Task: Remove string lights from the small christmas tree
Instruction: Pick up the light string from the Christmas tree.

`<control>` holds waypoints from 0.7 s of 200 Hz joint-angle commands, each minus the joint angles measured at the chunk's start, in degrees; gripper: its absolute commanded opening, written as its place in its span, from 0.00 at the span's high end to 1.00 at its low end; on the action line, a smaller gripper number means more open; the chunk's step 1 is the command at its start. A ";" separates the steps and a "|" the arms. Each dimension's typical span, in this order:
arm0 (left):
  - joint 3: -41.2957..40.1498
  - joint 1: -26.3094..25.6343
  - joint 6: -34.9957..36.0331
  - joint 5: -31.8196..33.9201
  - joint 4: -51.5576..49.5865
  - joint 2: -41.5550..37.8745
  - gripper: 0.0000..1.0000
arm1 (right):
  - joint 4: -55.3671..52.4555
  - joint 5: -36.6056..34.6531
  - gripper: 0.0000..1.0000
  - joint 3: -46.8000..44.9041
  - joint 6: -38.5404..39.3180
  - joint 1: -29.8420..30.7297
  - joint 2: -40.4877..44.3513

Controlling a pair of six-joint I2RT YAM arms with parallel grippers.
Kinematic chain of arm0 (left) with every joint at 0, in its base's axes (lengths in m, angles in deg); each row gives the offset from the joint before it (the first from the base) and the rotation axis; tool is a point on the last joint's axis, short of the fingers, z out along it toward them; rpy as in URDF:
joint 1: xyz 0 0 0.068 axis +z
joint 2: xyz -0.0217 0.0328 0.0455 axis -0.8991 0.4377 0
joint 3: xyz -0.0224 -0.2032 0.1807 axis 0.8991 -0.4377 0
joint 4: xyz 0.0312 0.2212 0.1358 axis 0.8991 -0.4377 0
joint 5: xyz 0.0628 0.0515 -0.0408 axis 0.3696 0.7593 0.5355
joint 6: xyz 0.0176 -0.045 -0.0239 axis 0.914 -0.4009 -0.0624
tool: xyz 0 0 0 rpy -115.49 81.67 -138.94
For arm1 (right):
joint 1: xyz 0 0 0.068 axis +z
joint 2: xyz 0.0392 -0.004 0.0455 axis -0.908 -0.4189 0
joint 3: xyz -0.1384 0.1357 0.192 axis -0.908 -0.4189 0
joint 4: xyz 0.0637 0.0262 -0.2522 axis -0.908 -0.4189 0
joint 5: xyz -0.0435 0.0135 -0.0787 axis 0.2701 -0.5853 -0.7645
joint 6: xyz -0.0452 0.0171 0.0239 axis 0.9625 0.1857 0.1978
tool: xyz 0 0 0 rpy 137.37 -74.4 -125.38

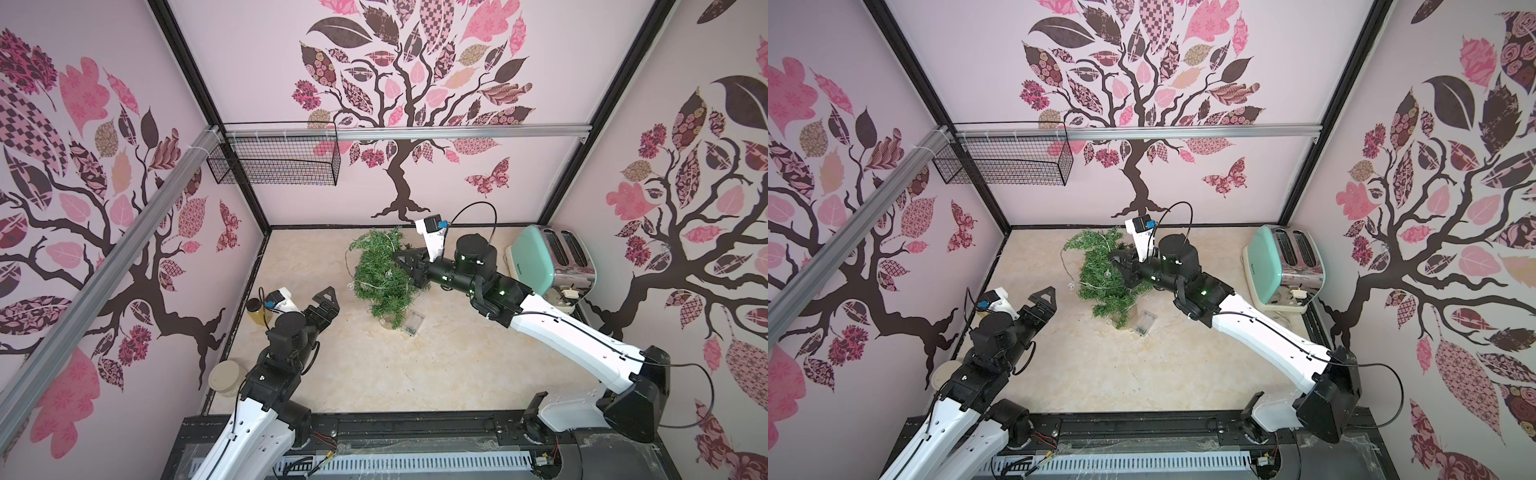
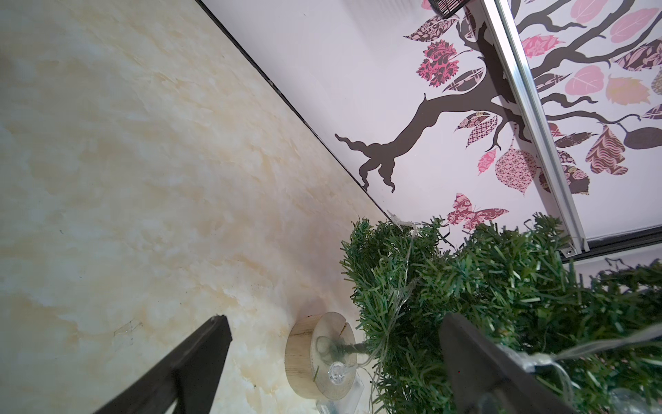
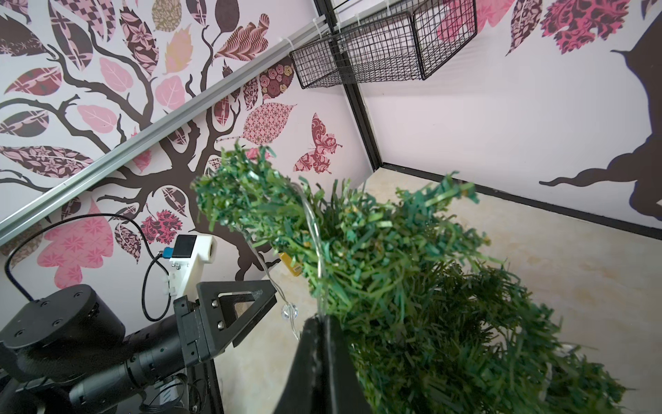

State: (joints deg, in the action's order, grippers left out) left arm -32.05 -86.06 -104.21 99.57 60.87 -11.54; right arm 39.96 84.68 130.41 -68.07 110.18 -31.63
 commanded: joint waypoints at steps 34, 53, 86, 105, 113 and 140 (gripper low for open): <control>2.12 0.09 -0.28 -0.95 -0.57 -0.76 0.03 | -6.29 -2.30 1.00 9.56 3.80 0.41 -0.26; 2.93 0.05 -0.06 -1.73 -0.56 -1.03 0.03 | -8.61 -1.36 1.00 13.11 5.29 0.41 -1.86; 4.28 0.02 0.49 -2.55 -1.58 -1.46 0.03 | -13.00 3.38 1.00 20.29 7.72 0.44 -5.56; 4.58 0.05 0.78 -2.55 -2.07 -1.93 0.03 | -15.89 5.67 1.00 24.61 9.08 0.45 -7.69; 4.66 0.05 0.84 -2.54 -2.03 -2.11 0.03 | -16.92 6.47 1.00 26.29 9.42 0.41 -8.40; 5.40 0.05 1.74 -2.64 -2.11 -2.74 0.02 | -17.58 7.85 1.00 28.96 9.42 0.50 -9.17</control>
State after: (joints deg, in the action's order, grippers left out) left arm -28.58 -86.06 -104.08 97.45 59.48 -13.59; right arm 24.74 89.62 155.96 -59.96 110.23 -40.92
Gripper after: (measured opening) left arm 0.974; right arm 0.047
